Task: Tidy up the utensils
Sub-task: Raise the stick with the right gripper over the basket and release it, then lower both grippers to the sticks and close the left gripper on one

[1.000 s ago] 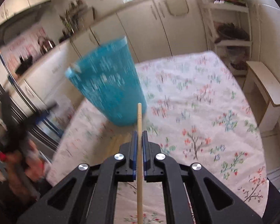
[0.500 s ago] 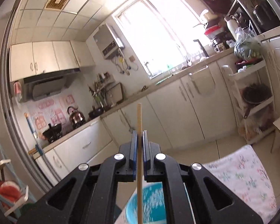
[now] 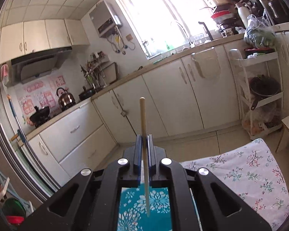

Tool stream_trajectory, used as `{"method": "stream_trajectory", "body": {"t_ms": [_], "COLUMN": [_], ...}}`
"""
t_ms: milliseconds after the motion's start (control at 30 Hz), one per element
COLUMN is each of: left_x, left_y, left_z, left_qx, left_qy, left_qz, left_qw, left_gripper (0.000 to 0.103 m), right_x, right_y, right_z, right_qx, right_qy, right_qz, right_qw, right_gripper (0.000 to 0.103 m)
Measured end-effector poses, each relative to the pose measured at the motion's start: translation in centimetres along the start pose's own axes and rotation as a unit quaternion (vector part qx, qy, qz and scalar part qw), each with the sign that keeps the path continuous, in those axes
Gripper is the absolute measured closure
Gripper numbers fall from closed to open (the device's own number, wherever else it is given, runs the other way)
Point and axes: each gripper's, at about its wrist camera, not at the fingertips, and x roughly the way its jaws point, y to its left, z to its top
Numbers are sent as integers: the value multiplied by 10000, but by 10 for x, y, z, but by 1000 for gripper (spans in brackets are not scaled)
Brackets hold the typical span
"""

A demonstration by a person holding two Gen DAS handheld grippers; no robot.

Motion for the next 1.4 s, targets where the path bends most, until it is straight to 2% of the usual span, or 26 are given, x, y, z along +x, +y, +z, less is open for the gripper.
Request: {"method": "stream_trajectory", "body": {"t_ms": [67, 133, 200, 333, 433, 500, 533, 600, 700, 767, 900, 1033, 1267, 1400], "left_x": [-1, -4, -8, -17, -25, -30, -31, -34, -34, -36, -42, -43, -38, -29], "left_y": [0, -1, -2, -4, -4, -3, -3, -3, -2, -4, -10, -12, -14, -22], "left_z": [0, 1, 1, 0, -2, -4, -6, -9, -13, -17, -24, -27, -30, -34], "left_qx": [4, -1, 7, 49, 58, 70, 76, 82, 73, 96, 239, 248, 306, 426], "left_qy": [-12, -22, -52, -126, -152, -158, -154, -124, -24, 7, 16, 65, 168, 340], "left_qz": [-1, -12, -15, -12, -13, -8, -7, 1, -4, -2, -6, -30, -62, -64], "left_qw": [10000, 10000, 10000, 9999, 9999, 9998, 9999, 9999, 10000, 10000, 9997, 9997, 9994, 9985], "left_gripper": [34, 34, 34, 32, 29, 27, 27, 26, 26, 26, 25, 24, 23, 23], "right_x": [1, 1, -6, -42, -84, -109, -117, -120, -104, -87, -57, -38, -33, -34], "right_y": [0, -1, -5, -9, -15, -20, -23, -26, -29, -29, -25, -26, -20, -16], "right_z": [-3, -4, -2, 0, -6, -23, -36, -70, -130, -159, -180, -184, -190, -193], "right_qx": [-67, -46, 56, 100, 194, 283, 308, 276, 285, 312, 120, -24, -381, -889], "right_qy": [186, 271, 283, 83, -193, -147, 0, 602, 1657, 2171, 2550, 2681, 2728, 2875], "right_qz": [23, 5, 35, 1, -272, -552, -680, -828, -884, -854, -969, -1138, -1233, -1223], "right_qw": [9998, 9996, 9996, 9999, 9993, 9980, 9972, 9944, 9818, 9719, 9620, 9566, 9534, 9457], "right_gripper": [96, 90, 78, 77, 75, 73, 73, 73, 78, 80, 82, 83, 84, 92]}}
